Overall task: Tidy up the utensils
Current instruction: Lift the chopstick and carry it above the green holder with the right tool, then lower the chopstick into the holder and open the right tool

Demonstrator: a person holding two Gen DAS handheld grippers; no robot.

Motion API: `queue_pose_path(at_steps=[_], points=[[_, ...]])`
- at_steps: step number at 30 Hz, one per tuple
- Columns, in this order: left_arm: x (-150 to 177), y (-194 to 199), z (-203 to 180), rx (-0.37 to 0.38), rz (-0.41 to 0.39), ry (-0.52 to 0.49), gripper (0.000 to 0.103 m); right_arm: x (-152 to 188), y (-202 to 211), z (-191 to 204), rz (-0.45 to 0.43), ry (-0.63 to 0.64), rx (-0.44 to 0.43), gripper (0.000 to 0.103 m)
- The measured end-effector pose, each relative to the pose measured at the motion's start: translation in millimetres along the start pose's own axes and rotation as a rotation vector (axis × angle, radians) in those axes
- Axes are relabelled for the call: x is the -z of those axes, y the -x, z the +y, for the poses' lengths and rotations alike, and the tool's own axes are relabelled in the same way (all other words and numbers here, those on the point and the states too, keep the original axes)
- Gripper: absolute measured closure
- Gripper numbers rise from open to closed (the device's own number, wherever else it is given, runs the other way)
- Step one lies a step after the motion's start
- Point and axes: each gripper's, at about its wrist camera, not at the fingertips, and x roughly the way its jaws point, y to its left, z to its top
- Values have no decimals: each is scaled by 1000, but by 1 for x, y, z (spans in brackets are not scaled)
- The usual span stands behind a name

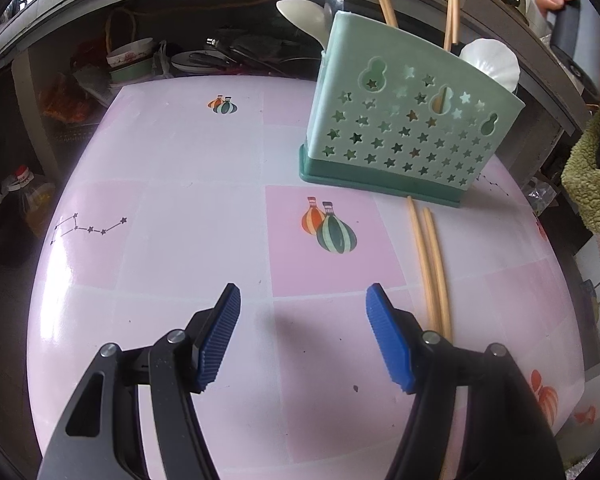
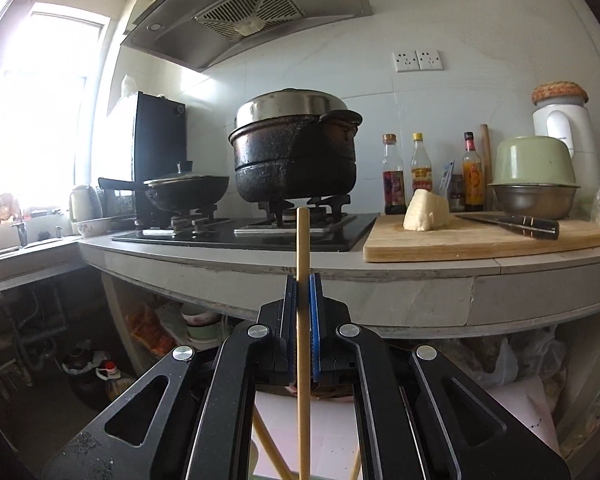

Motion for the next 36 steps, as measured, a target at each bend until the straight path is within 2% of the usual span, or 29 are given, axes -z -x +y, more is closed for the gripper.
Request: queue_pose_path(at_steps=[5, 10, 16, 20, 26, 36], points=[[1, -1, 0, 7, 0, -1, 40, 25, -18, 2, 35, 32, 26, 99], [1, -3, 0, 11, 3, -2, 40, 44, -18, 8, 56, 90, 23, 99], [0, -5, 1, 11, 3, 3, 40, 56, -14, 4, 92, 76, 16, 99], [0, -5, 3, 10, 3, 6, 40, 67, 0, 0, 110, 70, 10, 98], [-1, -6, 3, 10, 5, 4, 40, 79, 33, -2, 106, 131, 12, 98], [-3, -10, -4, 13, 20, -11, 40, 100, 64, -11, 183, 114, 12, 99]])
